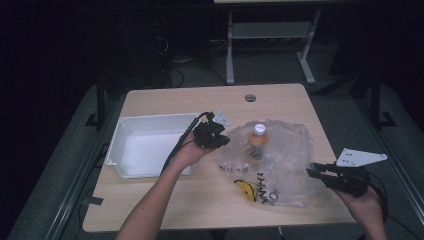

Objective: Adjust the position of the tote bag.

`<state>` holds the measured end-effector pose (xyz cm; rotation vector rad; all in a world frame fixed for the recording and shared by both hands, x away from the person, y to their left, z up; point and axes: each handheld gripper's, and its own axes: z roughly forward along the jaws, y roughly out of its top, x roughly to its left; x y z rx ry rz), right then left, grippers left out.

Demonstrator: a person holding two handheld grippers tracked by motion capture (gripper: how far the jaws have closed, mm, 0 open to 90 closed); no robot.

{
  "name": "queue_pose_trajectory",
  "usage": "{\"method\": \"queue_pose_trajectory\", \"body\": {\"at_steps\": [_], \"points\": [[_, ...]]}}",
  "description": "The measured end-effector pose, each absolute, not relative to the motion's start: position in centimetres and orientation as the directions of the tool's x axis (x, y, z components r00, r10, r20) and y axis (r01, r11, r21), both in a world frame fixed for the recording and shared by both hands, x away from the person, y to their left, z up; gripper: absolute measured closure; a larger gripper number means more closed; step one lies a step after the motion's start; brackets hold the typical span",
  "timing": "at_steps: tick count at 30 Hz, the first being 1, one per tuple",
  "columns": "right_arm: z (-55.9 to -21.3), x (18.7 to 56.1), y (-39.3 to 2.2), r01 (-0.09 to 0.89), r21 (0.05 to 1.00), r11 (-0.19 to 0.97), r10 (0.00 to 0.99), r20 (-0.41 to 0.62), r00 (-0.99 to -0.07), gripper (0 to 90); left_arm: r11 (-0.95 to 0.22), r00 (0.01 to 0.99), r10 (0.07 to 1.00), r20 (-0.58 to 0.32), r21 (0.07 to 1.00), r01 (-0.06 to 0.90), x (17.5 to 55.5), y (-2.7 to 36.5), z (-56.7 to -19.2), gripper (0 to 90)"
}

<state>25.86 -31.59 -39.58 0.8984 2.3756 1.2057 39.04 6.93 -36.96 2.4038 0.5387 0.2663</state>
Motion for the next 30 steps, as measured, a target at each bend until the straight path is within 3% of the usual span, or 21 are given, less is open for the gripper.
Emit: {"method": "queue_pose_trajectory", "body": {"at_steps": [6, 17, 27, 30], "points": [[-39.5, 25.8, -31.4, 0.383, 0.802, 0.459, 0.65, -0.009, -0.76, 87.7, -0.663, 0.883, 0.467, 0.034, 0.674, 0.325, 38.9, 7.9, -36.0, 75.9], [-39.6, 25.8, -31.3, 0.387, 0.797, 0.463, 0.645, -0.004, -0.764, 88.6, -0.616, 0.887, 0.462, -0.002, 0.719, 0.322, 38.5, 9.0, -33.4, 54.7], [-39.5, 25.7, -31.1, 0.385, 0.8, 0.461, 0.643, -0.002, -0.765, 88.7, -0.616, 0.922, 0.388, -0.004, 0.743, 0.262, 37.4, 6.5, -31.2, 36.6], [-39.5, 25.8, -31.1, 0.377, 0.801, 0.464, 0.639, -0.008, -0.769, 88.7, -0.63, 0.928, 0.371, 0.011, 0.738, 0.243, 37.2, 5.0, -31.2, 35.2]]}}
